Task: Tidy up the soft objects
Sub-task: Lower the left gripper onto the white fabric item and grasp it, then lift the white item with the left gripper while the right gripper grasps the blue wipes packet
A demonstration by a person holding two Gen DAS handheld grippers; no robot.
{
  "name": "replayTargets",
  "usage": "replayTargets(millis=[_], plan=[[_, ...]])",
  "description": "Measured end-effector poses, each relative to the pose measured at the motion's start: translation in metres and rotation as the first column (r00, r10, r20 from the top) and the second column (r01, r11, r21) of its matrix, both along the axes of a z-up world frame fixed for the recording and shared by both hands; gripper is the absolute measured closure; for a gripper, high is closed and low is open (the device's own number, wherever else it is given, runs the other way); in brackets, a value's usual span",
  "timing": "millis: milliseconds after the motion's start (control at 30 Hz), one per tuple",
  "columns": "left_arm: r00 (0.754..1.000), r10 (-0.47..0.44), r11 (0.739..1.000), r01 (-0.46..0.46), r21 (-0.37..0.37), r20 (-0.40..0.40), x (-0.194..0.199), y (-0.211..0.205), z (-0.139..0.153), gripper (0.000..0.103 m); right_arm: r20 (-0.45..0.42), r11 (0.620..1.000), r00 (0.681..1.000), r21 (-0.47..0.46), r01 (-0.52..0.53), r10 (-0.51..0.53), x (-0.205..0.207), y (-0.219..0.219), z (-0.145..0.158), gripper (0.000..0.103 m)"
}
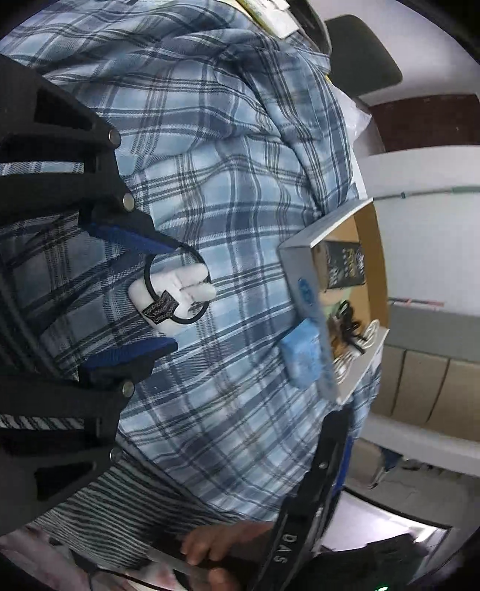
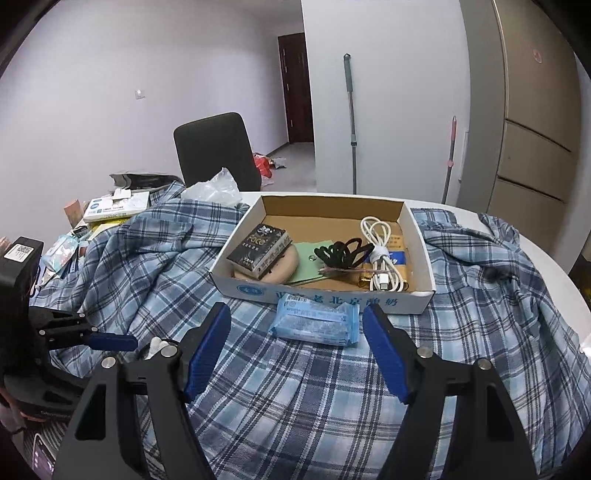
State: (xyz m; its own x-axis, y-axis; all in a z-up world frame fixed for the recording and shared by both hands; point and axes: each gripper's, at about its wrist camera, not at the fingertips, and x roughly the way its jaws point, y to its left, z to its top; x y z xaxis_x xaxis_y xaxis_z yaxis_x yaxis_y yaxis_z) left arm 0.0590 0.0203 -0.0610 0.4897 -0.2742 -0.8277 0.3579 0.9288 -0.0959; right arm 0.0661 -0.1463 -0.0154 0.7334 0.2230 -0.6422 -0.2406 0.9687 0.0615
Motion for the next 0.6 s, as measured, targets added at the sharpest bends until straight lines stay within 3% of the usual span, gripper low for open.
replayTargets(millis=[300,333,367,467,600], plan=[[0.995,-0.026,0.999,0.029,0.032,-0.097,0.019,-0.009,-0.015,0.066,-0.011,1.0,1.0,0.017,0.025,-0.025,0.005,-0.015,-0.005,0.03],[0.995,-0.02,0.999,0.023,0.031,-0.1,0.02,-0.01,-0.014,0.077,-0.013,0.999,0.999,0.021,0.031,-0.031,0.006,-0.017,-0.005,0.03],[0.995,-0.01,0.999,0.013,0.03,-0.1,0.02,-0.01,-0.014,0.078,-0.017,0.999,0.999,0.026,0.036,-0.036,0.008,-0.019,-0.006,0.03],[0.999,0.015,0.998,-0.013,0.063,-0.031,0.017,-0.014,-0.002,0.081,-0.017,0.997,0.999,0.065,0.031,-0.03,0.009,-0.025,-0.007,0.03],[0.994,0.05,0.998,-0.047,-0.031,0.094,0.017,-0.02,0.028,0.081,-0.023,0.994,0.998,0.089,0.061,-0.059,0.013,-0.031,-0.008,0.03]])
